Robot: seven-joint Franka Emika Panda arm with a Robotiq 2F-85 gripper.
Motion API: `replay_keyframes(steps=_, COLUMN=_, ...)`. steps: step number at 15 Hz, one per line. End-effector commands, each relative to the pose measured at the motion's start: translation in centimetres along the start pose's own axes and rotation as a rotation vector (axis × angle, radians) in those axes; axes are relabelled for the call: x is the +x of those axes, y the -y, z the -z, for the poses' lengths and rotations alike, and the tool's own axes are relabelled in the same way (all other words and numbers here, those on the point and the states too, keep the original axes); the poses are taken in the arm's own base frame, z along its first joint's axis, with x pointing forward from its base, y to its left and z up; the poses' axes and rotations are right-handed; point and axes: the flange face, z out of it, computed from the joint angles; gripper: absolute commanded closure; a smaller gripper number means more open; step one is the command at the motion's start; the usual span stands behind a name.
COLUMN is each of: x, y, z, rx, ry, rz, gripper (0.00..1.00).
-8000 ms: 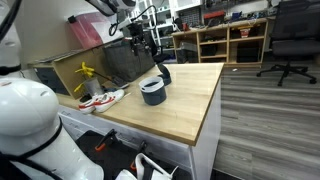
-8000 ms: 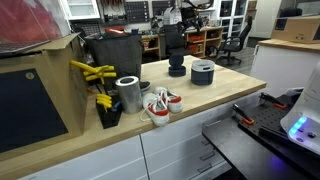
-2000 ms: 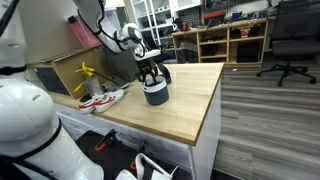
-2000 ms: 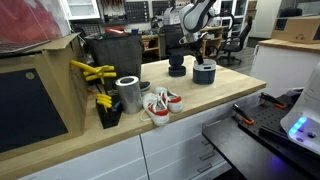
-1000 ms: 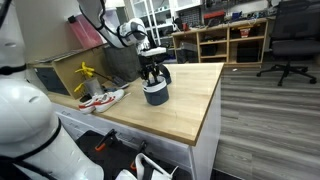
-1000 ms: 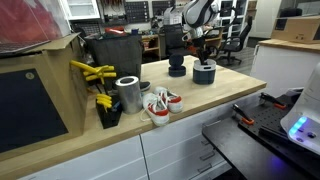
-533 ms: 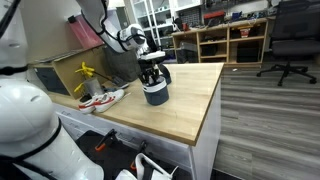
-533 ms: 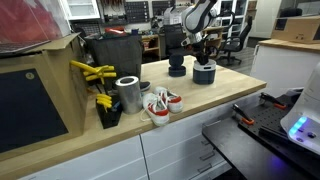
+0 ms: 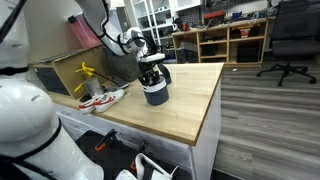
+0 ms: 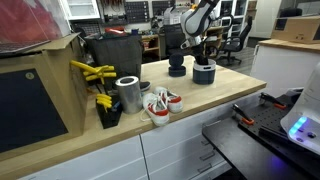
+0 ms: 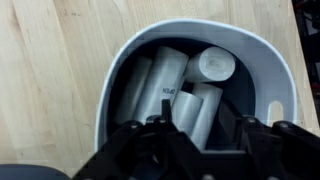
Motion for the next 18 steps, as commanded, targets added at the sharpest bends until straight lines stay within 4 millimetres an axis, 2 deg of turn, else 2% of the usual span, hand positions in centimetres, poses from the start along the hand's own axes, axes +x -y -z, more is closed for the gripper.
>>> replay_keyframes(steps=1, x=0.4, y=0.4, z=-0.1, rx=-0.044, ry=-0.001, rz=-0.006, gripper=0.42)
replay_keyframes(steps=5, x=0.9, y=0.6, z=-0.3, rx=-0.09, ry=-0.007, rz=0.017, gripper=0.4)
replay_keyframes(steps=8, x=1.3, y=0.9, z=-0.8, rx=-0.12, ry=-0.011, rz=0.03, gripper=0.46)
replay_keyframes(steps=9, x=1.4, y=1.0, z=-1.1, rx=-0.127, ry=-0.011, rz=0.032, gripper=0.5)
replay_keyframes(steps=11, x=1.5, y=1.3, z=-1.6, rx=-0.138, ry=-0.007, rz=0.028, gripper=0.52)
replay_keyframes(steps=13, x=1.5, y=1.4, z=-1.9, rx=-0.147, ry=-0.002, rz=0.027, gripper=0.29)
replay_keyframes(steps=14, x=1.5, y=1.4, z=-2.0, rx=-0.151, ry=0.0, rz=0.023, gripper=0.23)
replay_keyframes(steps=16, x=1.3, y=1.6, z=-2.2, rx=-0.15, ry=-0.004, rz=0.015, gripper=0.59)
replay_keyframes(steps=17, x=1.2, y=1.8, z=-2.1, rx=-0.15, ry=-0.009, rz=0.012, gripper=0.6)
replay_keyframes(steps=18, x=1.0, y=1.9, z=-2.0, rx=-0.15, ry=-0.013, rz=0.011, gripper=0.66)
